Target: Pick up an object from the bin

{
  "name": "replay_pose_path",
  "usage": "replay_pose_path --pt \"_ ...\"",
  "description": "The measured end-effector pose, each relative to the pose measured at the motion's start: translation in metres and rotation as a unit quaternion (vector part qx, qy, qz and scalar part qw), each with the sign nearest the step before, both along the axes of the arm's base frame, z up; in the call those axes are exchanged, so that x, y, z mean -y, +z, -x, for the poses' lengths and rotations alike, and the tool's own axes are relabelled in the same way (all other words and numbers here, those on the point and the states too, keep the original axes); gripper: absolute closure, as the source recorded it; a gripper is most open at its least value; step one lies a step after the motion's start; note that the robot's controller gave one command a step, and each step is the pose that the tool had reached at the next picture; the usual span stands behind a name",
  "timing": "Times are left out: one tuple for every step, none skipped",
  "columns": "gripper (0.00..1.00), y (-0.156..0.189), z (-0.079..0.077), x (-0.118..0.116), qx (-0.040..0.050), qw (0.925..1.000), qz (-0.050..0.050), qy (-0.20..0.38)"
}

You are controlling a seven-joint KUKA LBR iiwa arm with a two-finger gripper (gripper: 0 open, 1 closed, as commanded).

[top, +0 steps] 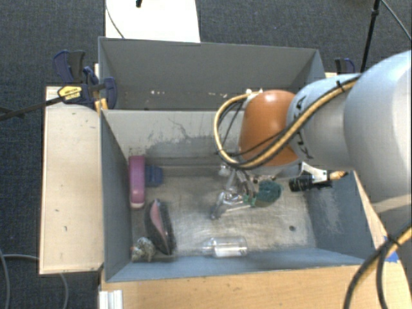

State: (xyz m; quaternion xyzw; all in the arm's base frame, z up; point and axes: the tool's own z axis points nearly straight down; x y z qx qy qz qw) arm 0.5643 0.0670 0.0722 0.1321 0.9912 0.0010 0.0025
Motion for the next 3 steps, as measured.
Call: replay_pose_path --pt "0.0 0.005 0.031 0.029 -0.003 0.9994 0.001 -0.036" --pt "1.0 0.006 0.03 0.028 -0.0013 0.9993 0.0 -0.037" --pt "1.0 0.133 0.017 0.029 0.0026 0.9993 0.0 -0.036"
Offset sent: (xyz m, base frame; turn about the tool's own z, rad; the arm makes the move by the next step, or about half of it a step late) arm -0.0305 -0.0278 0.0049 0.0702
